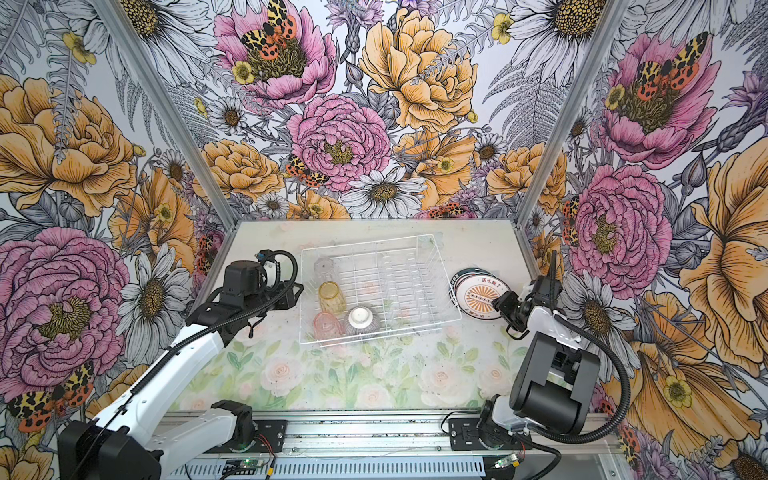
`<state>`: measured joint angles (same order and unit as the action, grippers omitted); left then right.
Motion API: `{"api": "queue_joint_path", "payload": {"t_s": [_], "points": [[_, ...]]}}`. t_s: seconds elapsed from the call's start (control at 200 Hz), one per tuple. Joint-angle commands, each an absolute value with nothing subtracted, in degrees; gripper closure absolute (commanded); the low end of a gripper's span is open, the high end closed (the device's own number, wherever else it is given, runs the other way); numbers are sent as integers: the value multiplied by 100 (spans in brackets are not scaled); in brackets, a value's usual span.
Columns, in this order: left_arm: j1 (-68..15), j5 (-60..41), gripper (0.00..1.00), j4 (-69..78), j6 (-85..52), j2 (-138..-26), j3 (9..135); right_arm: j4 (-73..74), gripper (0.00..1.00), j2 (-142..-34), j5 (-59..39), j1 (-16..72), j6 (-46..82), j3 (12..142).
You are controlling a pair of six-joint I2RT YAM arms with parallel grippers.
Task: Unload the mixed dishes from the dish rack
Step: 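Lower the orange-sunburst plate onto the plate stack with the right gripper, then open the right gripper and release the plate on the stack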
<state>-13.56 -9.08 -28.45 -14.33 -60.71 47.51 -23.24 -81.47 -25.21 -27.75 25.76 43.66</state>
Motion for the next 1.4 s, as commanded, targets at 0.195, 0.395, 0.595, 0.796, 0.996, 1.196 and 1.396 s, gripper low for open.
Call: {"api": "queue_joint_path", "payload": {"t_s": [0.195, 0.395, 0.595, 0.796, 0.996, 1.196, 1.396], "points": [[-1273, -1161, 51, -2607, -1327, -5955, 4604, -2573, 21, -8229, -1820, -2546, 2309, 4767], [-1258, -1170, 51, -2596, -1306, -5941, 4585, -2584, 14, -8429, -1515, -2292, 2329, 4892], [-1240, -1197, 51, -2573, -1292, -5954, 4587, -2575, 10, -8763, -1278, -2068, 2382, 5111], [-1199, -1237, 51, -2568, -1292, -5959, 4595, -2569, 8, -9003, -1159, -1884, 2425, 5322], [-1193, -1240, 51, -2570, -1291, -5961, 4592, -2566, 5, -9175, -1073, -1751, 2470, 5531], [-1182, -1248, 51, -2570, -1290, -5959, 4600, -2567, 3, -9380, -1013, -1653, 2487, 5665], [-1181, -1258, 51, -2575, -1291, -5941, 4591, -2558, 3, -9524, -958, -1556, 2518, 5746]]}}
